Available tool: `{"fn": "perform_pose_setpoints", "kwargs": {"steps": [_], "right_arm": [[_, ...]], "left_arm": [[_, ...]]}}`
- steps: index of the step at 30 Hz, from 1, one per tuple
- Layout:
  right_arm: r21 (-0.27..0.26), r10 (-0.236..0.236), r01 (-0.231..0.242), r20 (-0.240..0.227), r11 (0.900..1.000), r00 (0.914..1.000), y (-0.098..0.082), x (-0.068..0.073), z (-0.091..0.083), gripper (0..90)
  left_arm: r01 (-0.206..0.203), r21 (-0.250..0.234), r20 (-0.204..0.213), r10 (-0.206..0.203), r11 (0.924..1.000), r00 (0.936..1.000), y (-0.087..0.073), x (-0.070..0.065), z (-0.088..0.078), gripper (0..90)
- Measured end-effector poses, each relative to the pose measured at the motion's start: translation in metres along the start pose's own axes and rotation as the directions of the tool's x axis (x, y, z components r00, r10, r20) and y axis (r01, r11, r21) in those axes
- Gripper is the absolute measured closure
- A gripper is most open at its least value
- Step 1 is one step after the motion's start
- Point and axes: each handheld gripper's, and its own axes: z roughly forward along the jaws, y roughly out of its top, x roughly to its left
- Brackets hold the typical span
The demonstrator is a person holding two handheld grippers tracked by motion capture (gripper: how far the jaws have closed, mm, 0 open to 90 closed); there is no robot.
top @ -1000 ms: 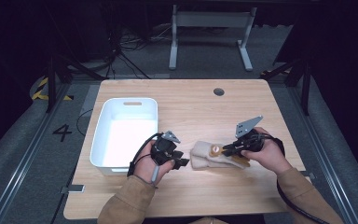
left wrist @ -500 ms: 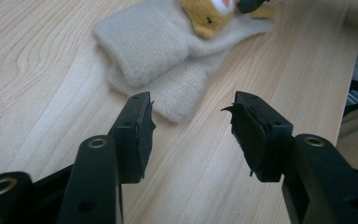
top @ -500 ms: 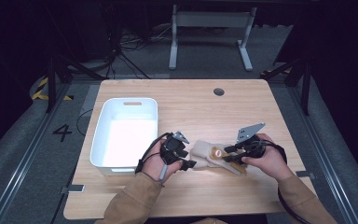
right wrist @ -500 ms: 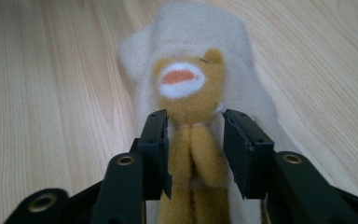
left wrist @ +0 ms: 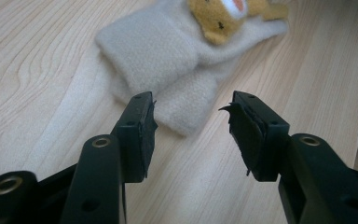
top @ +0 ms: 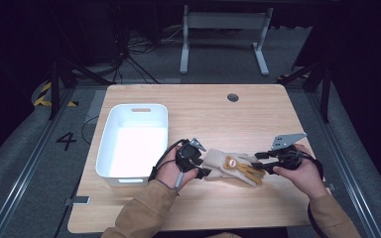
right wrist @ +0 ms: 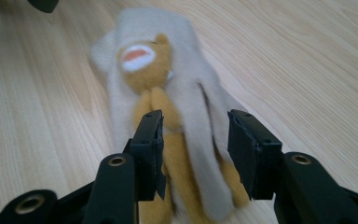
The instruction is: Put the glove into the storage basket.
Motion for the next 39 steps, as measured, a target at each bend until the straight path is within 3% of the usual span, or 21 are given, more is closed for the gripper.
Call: {"fn": "perform_pose_setpoints", "kwargs": {"steps": [10, 16, 19, 25, 34, 39], "right_arm": [[0.045, 0.060, -0.063, 0.063, 0.997, 0.9962, -0.023, -0.010, -0.010, 56.2], [0.064, 0.081, -0.086, 0.066, 0.994, 0.9945, -0.029, -0.015, -0.011, 55.8], [0.094, 0.094, -0.097, 0.036, 0.991, 0.9949, -0.032, -0.015, -0.008, 54.9], [0.154, 0.062, -0.063, 0.009, 0.986, 0.9980, -0.034, -0.013, 0.002, 50.2], [0.186, 0.011, -0.012, 0.011, 0.982, 0.9999, -0.036, -0.010, 0.017, 46.8], [0.186, -0.015, 0.018, -0.018, 0.982, 0.9997, -0.035, -0.010, 0.020, 64.9]], "left_arm": [[-0.002, -0.016, 0.004, 0.003, 0.9999, 1.0000, -0.001, 0.004, 0.002, 59.1], [0.009, -0.010, -0.002, -0.009, 0.9999, 1.0000, -0.003, 0.008, 0.005, 60.0], [0.002, -0.008, -0.003, -0.002, 1.0000, 1.0000, -0.004, 0.010, 0.006, 60.3], [-0.002, -0.002, 0.005, 0.002, 1.0000, 1.0000, -0.004, 0.010, 0.010, 58.2], [-0.012, 0.002, -0.012, 0.012, 0.9999, 0.9999, -0.004, 0.010, 0.019, 53.8], [-0.010, 0.013, -0.037, 0.010, 0.9999, 0.9993, -0.003, 0.011, 0.029, 49.8]]}}
